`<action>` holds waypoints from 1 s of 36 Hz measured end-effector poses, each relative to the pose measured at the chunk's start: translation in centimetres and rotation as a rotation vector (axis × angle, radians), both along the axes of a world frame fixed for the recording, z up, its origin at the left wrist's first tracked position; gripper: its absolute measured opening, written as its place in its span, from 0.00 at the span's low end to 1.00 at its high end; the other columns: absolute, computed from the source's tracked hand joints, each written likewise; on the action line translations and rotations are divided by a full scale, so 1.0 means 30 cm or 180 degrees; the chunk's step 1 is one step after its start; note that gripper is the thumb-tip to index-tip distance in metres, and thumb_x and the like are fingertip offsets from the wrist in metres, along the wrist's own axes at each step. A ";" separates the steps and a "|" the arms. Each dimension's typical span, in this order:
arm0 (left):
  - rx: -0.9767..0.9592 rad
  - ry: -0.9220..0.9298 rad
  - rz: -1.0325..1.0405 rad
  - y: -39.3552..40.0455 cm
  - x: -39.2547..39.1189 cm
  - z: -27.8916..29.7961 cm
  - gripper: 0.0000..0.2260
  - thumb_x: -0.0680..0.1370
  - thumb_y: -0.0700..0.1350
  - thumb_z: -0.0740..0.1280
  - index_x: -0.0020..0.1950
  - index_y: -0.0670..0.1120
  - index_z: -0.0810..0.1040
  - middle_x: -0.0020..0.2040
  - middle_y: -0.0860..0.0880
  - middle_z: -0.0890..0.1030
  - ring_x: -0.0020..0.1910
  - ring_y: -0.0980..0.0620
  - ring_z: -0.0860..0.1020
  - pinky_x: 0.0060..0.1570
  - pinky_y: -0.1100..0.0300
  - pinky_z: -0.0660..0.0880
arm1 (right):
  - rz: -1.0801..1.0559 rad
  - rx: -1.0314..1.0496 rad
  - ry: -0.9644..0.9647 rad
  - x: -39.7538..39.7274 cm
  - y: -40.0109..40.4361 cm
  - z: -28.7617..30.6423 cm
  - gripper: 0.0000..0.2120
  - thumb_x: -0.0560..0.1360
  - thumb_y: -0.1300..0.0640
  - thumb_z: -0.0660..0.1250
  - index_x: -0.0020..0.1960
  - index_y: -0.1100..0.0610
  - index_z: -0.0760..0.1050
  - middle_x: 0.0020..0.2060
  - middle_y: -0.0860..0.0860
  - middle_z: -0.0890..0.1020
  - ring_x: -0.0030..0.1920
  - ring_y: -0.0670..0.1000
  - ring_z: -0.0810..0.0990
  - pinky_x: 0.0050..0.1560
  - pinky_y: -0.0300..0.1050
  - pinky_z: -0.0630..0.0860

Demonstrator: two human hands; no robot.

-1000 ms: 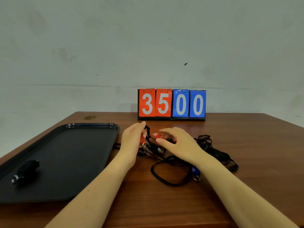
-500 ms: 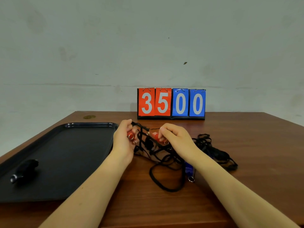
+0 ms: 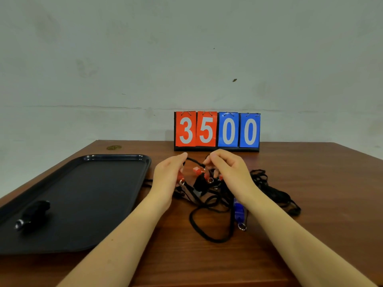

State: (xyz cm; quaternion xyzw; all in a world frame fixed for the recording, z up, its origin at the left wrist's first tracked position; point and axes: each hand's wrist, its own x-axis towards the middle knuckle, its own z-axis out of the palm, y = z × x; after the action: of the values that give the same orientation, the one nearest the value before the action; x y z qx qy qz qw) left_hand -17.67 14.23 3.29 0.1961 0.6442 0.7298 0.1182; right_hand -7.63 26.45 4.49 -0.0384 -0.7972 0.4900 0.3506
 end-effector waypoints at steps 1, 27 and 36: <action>-0.0041 -0.0020 -0.0026 0.004 0.011 0.004 0.05 0.78 0.55 0.65 0.46 0.54 0.76 0.45 0.55 0.77 0.48 0.54 0.74 0.50 0.56 0.68 | -0.0072 0.0155 -0.0010 -0.002 0.001 -0.005 0.12 0.80 0.59 0.60 0.44 0.57 0.80 0.37 0.45 0.81 0.36 0.38 0.77 0.38 0.29 0.73; -0.1213 0.0619 -0.0739 0.026 0.056 -0.021 0.23 0.80 0.49 0.63 0.24 0.52 0.69 0.29 0.58 0.65 0.30 0.55 0.70 0.43 0.59 0.67 | 0.0388 -0.1774 0.1108 0.013 0.042 0.052 0.14 0.81 0.62 0.55 0.44 0.62 0.78 0.41 0.55 0.84 0.45 0.52 0.82 0.47 0.44 0.79; -0.0809 0.0340 -0.0283 0.016 0.024 -0.002 0.23 0.83 0.51 0.56 0.66 0.32 0.70 0.58 0.41 0.77 0.61 0.40 0.74 0.65 0.48 0.69 | -0.0919 -0.0738 0.0817 0.015 0.082 0.032 0.13 0.80 0.60 0.58 0.39 0.57 0.76 0.33 0.49 0.78 0.32 0.40 0.75 0.35 0.30 0.72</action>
State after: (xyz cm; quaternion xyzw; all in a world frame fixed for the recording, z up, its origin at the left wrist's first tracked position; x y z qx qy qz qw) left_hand -16.95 14.70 3.21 0.2465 0.7274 0.6249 0.1399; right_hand -7.17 28.92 5.45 -0.1295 -0.6707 0.5239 0.5088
